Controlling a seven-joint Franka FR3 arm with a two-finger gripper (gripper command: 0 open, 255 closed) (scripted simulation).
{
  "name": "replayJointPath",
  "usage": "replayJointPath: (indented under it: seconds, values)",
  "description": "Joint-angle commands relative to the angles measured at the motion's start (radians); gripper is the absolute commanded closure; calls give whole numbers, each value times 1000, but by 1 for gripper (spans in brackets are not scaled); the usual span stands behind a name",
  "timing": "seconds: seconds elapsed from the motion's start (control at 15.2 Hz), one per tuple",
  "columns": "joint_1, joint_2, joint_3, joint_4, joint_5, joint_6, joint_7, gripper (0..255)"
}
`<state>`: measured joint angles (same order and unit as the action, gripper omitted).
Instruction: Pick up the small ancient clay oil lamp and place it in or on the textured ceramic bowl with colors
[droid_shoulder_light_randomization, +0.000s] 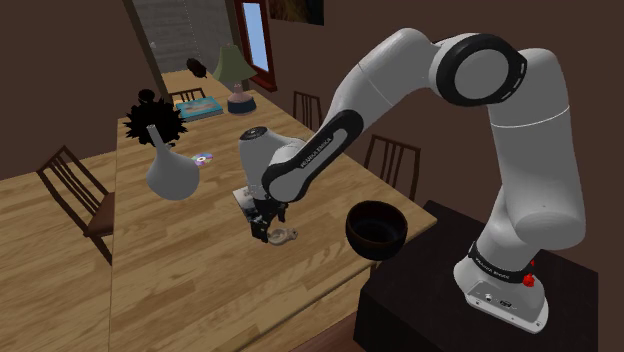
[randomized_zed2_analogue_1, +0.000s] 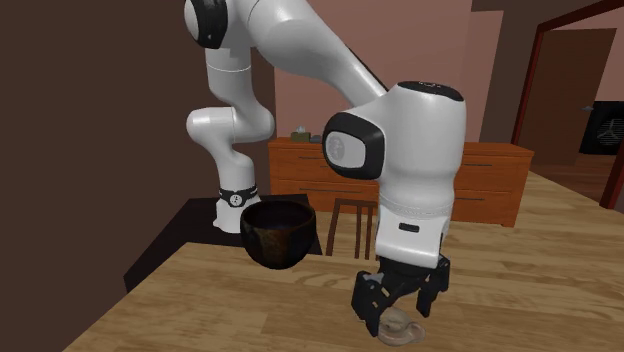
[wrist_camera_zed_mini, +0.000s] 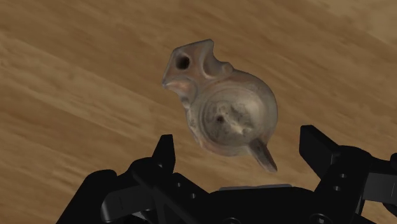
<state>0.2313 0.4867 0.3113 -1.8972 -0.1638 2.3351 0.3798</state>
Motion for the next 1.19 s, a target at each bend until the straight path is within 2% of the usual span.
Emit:
replayJointPath:
  seconds: [0.0, 0.66, 0.73, 1.12]
  values:
    - [3, 17, -5, -4, -7, 21, 4, 0]
    - [6, 32, -8, -6, -13, 37, 8, 0]
    - [6, 32, -8, -6, -13, 37, 8, 255]
    - [6, 31, -9, -6, -13, 37, 7, 255]
